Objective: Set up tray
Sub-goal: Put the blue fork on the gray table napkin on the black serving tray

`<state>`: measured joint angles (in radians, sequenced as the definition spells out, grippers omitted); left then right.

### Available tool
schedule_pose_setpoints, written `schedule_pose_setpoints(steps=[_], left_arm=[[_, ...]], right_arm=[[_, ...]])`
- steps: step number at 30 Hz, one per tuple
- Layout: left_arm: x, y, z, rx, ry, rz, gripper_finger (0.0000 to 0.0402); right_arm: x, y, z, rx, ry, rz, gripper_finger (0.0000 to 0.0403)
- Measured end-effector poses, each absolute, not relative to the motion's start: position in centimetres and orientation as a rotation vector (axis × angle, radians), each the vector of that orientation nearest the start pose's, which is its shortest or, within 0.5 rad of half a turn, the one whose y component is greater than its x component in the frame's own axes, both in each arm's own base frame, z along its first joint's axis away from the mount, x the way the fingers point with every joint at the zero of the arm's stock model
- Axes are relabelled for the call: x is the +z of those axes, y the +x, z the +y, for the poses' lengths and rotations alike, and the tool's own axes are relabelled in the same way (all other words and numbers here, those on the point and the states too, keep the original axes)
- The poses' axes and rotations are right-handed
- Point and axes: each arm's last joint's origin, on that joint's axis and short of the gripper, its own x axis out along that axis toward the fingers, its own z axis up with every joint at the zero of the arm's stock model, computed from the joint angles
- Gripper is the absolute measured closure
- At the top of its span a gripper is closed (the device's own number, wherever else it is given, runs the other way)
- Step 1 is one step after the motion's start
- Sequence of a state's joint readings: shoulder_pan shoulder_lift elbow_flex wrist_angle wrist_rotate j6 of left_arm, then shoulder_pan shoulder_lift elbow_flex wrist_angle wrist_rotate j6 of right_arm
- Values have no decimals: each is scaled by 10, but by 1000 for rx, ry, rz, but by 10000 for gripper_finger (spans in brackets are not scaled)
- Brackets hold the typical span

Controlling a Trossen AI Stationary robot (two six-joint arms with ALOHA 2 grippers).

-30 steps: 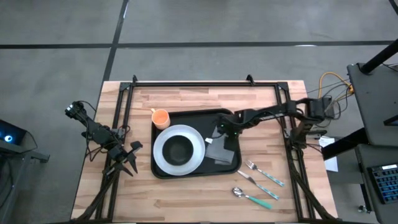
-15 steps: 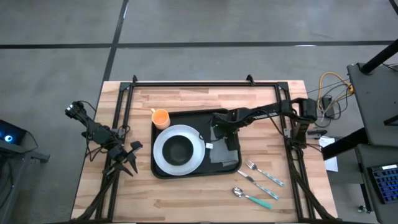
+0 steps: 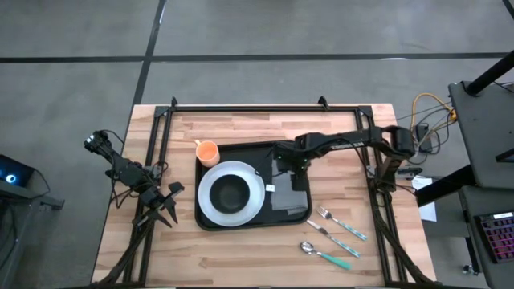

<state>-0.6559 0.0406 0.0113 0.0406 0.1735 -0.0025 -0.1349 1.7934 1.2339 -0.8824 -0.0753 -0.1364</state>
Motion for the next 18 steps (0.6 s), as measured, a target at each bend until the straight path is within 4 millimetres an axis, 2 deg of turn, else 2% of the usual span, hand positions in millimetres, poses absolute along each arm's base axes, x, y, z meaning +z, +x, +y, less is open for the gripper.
schedule_pose_setpoints(steps=[4,8,18], left_arm=[[168,76,-64,-829,-5,-10,331],[168,76,-64,-830,-5,-10,331],[168,76,-64,-829,-5,-10,331]], right_arm=[[197,320,-39,-60,197,1516,220],[207,311,-28,-82,330,1595,220],[226,285,25,-158,439,1600,220]])
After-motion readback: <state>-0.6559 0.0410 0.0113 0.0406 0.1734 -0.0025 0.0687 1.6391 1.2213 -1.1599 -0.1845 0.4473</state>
